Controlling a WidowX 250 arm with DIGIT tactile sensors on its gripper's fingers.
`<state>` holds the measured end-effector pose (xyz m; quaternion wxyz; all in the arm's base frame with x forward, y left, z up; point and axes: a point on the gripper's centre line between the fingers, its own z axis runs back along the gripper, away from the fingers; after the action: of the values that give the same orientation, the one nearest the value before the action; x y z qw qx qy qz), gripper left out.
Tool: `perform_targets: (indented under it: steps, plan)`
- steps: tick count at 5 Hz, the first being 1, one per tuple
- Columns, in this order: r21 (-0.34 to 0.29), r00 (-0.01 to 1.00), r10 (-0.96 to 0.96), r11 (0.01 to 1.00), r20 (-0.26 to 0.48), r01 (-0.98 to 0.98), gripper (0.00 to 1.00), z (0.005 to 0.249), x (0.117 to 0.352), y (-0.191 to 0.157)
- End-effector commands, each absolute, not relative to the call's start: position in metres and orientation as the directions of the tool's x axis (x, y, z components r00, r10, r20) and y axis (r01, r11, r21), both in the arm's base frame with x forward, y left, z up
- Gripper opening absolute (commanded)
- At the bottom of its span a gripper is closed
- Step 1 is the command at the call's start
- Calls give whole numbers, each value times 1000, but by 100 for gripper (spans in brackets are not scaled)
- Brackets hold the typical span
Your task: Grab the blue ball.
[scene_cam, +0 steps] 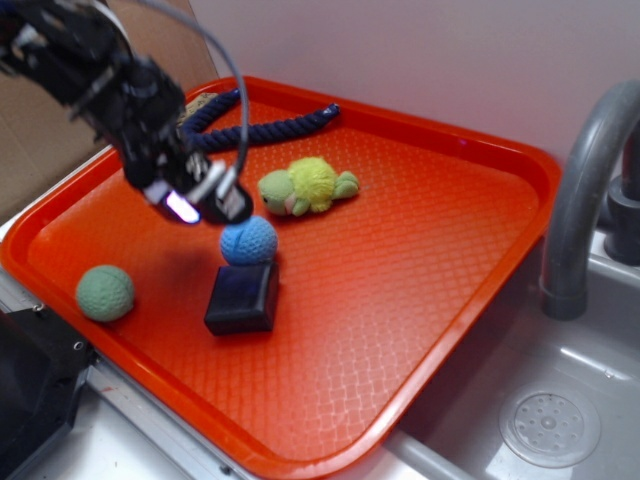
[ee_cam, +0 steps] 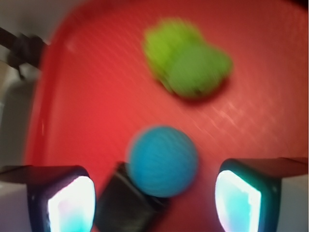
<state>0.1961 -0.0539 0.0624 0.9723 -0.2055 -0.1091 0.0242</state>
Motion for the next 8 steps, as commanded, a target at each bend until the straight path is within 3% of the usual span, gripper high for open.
perform_targets:
  steps: [1, 3, 4, 7, 8]
  plan:
    - [-404, 963, 7, 908, 270, 107, 100, 46, 200, -57]
    - [-392, 966, -29, 910, 257, 132, 100, 45, 203, -65]
    - [-348, 966, -10, 932, 257, 102, 0, 44, 201, -66]
    - [-244, 954, -100, 954, 283, 172, 0, 55, 191, -71]
    - [-140, 953, -56, 985, 297, 102, 0, 92, 195, -54]
